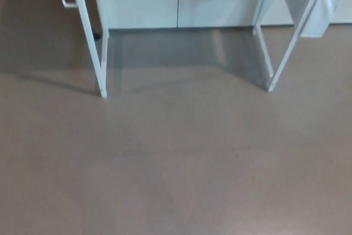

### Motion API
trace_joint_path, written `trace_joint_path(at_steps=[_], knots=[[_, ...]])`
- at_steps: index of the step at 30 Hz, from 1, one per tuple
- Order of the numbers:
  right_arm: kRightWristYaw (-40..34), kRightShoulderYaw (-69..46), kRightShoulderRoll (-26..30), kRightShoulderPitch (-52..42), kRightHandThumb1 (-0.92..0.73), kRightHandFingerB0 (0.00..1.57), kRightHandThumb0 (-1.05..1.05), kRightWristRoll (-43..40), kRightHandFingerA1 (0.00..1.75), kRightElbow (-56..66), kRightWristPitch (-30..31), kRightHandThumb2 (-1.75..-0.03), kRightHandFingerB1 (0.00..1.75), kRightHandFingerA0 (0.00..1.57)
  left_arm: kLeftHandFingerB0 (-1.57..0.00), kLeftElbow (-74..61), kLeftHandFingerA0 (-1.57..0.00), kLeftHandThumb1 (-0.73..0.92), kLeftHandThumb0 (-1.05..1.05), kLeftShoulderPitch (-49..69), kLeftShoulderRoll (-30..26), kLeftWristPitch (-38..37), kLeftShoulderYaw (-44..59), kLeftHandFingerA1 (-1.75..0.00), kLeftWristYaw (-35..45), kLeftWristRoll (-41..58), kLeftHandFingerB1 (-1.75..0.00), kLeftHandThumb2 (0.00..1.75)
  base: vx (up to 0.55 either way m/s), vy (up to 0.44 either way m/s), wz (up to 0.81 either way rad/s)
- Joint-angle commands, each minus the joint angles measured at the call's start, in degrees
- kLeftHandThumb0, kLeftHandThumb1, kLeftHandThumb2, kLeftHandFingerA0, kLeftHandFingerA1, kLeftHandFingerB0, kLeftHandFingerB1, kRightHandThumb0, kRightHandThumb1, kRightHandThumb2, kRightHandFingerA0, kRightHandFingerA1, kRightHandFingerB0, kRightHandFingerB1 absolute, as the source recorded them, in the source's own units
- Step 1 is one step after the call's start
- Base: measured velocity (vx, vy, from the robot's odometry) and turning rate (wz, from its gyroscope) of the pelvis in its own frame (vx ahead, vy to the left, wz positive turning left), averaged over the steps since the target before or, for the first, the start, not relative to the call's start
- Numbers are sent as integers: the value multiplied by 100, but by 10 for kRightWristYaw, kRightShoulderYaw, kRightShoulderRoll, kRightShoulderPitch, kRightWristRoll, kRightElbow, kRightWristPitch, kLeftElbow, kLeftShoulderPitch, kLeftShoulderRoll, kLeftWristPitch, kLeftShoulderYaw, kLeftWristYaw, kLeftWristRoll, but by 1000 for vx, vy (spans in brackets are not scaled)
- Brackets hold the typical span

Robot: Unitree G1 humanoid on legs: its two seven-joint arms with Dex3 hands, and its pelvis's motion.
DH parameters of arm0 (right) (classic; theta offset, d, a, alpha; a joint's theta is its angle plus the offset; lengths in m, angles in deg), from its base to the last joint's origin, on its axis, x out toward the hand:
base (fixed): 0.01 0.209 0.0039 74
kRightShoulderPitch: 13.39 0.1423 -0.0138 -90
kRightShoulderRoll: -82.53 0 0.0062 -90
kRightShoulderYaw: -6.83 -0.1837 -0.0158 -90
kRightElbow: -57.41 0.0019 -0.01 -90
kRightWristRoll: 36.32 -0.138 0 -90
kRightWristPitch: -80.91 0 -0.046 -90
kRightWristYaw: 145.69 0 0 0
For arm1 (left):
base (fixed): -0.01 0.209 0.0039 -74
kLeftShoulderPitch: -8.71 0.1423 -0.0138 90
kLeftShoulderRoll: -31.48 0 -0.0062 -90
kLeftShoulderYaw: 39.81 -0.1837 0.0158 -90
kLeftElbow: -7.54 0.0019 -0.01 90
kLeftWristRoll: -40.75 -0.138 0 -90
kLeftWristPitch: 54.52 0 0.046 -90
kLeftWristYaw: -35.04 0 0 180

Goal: The robot walks towards a table in front, picks a shampoo with left hand and puts it in a small grey container

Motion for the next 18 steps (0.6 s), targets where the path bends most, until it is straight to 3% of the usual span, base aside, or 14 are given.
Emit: trace_joint_path(at_steps=[1,3,4,5,6,12,14,15,18], knots=[[-6,3,8,-9,-62,50,-28,1,43,0,-4,-58,38,68,-38,5,-48,49,-40,10,-3,-10,-6,-47,-1,0,-42,69,412,54,12],[-6,3,8,-9,-61,51,-28,0,43,-2,-5,-58,38,69,-38,4,-47,49,-40,12,-4,-8,-8,-47,1,0,-42,69,469,-3,18],[-5,1,7,-9,-53,48,-37,-3,53,-2,-3,-73,47,65,-38,2,-48,50,-39,12,-3,-7,-7,-46,5,3,-42,69,384,-50,24],[-5,1,6,-11,-53,48,-37,-3,53,-2,-4,-73,47,65,-38,2,-48,50,-39,14,-4,-7,-7,-46,6,3,-42,69,469,-51,22],[-6,3,6,-12,-61,50,-28,-1,43,-3,-5,-58,37,69,-38,3,-48,50,-40,14,-4,-7,-8,-47,4,2,-42,70,558,-92,64],[-6,8,6,-24,-62,49,-28,2,43,-2,-12,-58,37,66,-40,2,-47,50,-42,30,-7,-20,-15,-47,9,-2,-43,71,590,-86,45],[-7,11,6,-30,-62,49,-27,3,43,-2,-15,-58,37,66,-40,2,-47,51,-42,37,-7,-22,-19,-47,6,-4,-43,72,541,-76,2],[-4,10,7,-31,-63,48,-27,1,42,-1,-17,-59,37,66,-46,3,-52,59,-33,36,-7,-21,-18,-39,8,-1,-35,58,528,-63,-6],[-3,9,7,-40,-63,48,-26,-1,42,-1,-24,-59,37,66,-46,4,-52,60,-33,43,-5,-24,-16,-39,12,3,-35,58,524,-37,-27]])
